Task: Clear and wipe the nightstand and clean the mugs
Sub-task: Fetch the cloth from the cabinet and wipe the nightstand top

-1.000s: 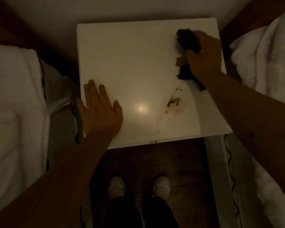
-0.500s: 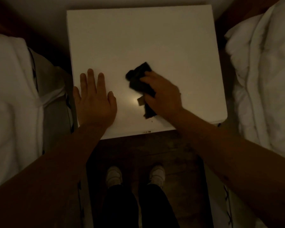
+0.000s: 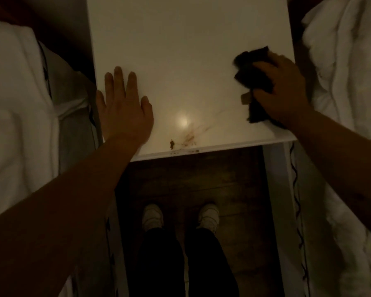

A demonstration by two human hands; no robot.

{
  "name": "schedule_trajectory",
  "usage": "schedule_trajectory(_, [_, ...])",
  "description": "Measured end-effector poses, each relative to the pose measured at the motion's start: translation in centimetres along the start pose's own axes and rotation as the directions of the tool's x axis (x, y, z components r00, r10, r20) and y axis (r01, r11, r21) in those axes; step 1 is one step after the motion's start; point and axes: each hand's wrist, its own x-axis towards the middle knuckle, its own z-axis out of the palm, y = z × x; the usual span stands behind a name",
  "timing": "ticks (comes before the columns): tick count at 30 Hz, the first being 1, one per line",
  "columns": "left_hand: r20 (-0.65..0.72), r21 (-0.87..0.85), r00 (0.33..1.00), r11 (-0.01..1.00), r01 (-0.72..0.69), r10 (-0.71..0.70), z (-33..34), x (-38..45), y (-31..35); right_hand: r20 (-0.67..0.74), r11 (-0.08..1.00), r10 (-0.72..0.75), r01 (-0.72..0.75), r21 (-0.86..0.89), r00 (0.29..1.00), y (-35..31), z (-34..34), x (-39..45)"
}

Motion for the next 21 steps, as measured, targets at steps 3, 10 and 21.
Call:
schedule_trajectory(3, [-0.019, -0.007, 1.0, 1.0, -0.01, 0.01, 0.2, 0.0, -0.2, 0.019, 0.989, -0.062, 0.064, -0.134, 0.998, 1.3, 1.1, -0.8])
schedule_trajectory(10, [0.034, 0.004, 0.999, 0.999, -0.038, 0.038, -0.3, 0.2, -0.7, -0.076, 0.981, -0.184, 0.177, -0.084, 0.98, -2.0, 4.5, -3.6])
schedule_trajectory(21, [0.052, -0.217, 0.969, 0.95, -0.224, 0.24, -0.8, -4.1, -4.1, -0.116, 0.98, -0.196, 0.197, -0.002, 0.974, -13.8, 12.3, -9.0])
